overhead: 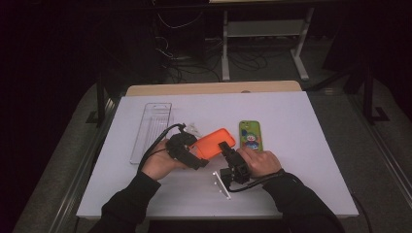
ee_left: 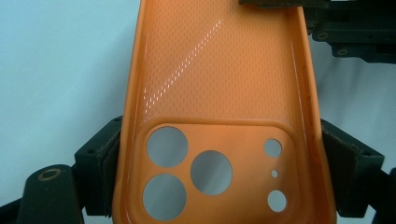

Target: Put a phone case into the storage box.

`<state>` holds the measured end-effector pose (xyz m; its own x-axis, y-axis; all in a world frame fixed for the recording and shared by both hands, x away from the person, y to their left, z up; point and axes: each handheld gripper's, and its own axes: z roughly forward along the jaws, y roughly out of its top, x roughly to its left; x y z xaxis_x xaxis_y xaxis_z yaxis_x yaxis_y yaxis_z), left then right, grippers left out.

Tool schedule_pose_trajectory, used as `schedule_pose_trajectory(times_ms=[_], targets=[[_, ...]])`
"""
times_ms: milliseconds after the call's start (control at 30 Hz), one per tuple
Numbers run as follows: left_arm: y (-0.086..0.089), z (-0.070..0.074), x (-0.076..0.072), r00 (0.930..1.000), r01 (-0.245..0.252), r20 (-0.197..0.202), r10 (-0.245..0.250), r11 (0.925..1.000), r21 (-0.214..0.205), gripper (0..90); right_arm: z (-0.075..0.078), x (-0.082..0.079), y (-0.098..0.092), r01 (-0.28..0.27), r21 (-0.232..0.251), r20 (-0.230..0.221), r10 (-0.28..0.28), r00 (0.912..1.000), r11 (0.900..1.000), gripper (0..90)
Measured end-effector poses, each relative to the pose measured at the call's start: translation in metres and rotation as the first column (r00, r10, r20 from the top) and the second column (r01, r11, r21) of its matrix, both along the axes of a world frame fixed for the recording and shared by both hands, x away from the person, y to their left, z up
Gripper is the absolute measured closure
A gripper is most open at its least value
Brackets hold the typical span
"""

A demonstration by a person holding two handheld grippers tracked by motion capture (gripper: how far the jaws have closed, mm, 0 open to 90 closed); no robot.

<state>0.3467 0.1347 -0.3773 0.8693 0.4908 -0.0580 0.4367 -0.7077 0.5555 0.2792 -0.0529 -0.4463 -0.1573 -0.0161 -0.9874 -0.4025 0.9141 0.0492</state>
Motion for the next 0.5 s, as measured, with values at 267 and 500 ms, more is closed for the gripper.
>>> schedule_pose_trajectory(times_ms=[267,500], targets=[[0.0009,-0.0017,0.0005,0.9999,0.007,0.008,-0.007,1.0,-0.006,15.1,-0.0006,-0.0007,0.0005,0.003,-0.004,-0.002,-0.003,1.0,1.0,78.3],[0.0033,-0.0009,-0.0003,0.9997,-0.001,0.024,0.002,0.9994,-0.035,10.6,-0.0004,-0.0017,0.0001,-0.001,0.003,0.007,0.001,1.0,1.0,78.4]])
